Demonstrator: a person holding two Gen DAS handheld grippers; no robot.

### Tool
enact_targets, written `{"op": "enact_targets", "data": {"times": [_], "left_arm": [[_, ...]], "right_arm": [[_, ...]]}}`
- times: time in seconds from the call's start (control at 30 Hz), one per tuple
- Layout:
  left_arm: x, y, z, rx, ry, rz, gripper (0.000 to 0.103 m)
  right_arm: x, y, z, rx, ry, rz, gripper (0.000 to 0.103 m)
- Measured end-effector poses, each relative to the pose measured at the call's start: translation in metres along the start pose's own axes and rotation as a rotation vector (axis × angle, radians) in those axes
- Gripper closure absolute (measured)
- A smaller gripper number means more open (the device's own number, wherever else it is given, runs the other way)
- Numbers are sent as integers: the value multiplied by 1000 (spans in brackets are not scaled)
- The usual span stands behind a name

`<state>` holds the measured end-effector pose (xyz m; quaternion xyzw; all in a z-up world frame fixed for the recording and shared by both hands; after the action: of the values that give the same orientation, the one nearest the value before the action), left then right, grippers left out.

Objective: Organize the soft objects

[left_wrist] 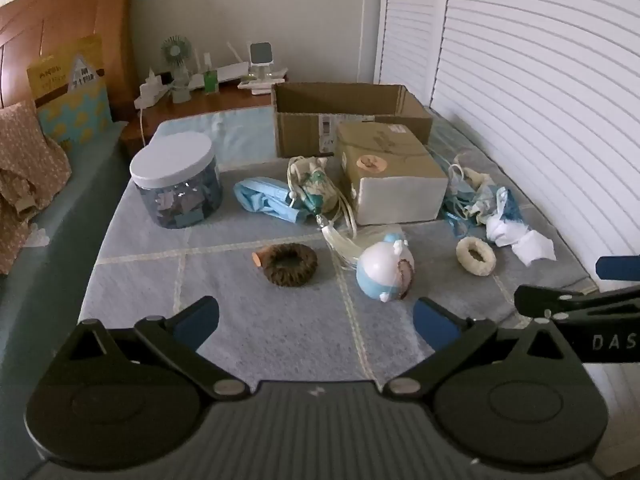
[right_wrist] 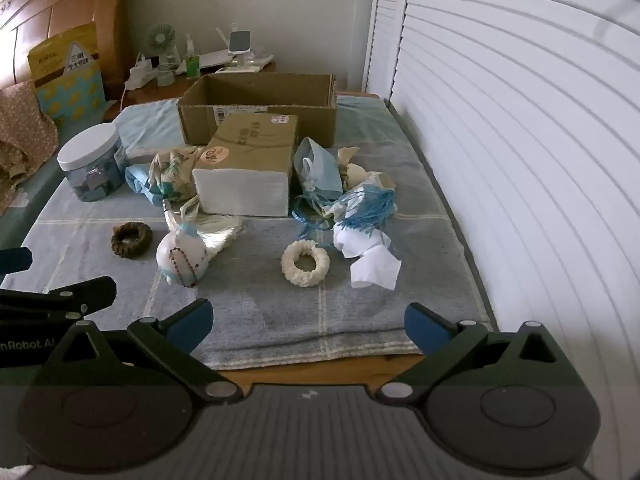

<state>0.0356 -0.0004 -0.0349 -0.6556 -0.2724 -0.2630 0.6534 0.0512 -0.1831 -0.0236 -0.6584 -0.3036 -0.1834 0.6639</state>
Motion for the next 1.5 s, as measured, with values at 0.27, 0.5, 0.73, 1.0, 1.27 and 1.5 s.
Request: {"op": "enact_targets", "data": {"times": [0.27, 0.5, 0.73, 1.0, 1.27, 1.5], "left_arm": [[-7, -7, -5, 5, 0, -19, 0], [-3, -4, 7, -11, -15, -2, 0], [2, -2, 4, 0, -14, 5, 0], [3, 1, 4, 3, -16, 11, 0], [3, 1, 4, -5, -16, 7, 0], [6, 0, 2, -8, -13, 6, 1]], "right_arm": [[0, 0, 1, 13, 8, 2, 0], [0, 0, 1, 15, 9, -2, 0], [3, -1, 2, 14, 5, -3, 0], [4, 0, 1, 10, 3, -4, 0], [5, -1, 1, 10, 3, -9, 0], [6, -1, 0, 7, 2, -16, 0]]}}
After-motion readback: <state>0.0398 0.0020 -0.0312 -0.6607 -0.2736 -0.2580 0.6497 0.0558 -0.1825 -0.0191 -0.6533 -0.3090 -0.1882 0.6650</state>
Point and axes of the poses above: each gripper's, at about its wrist camera, not at the fingertips, and y roughly the way its jaws point, z to its left, x to its top, the point moved 5 cm from there along y, roughly the way its jaws point, and after that the axes turned 1 degree about z, right-handed, at the moved point
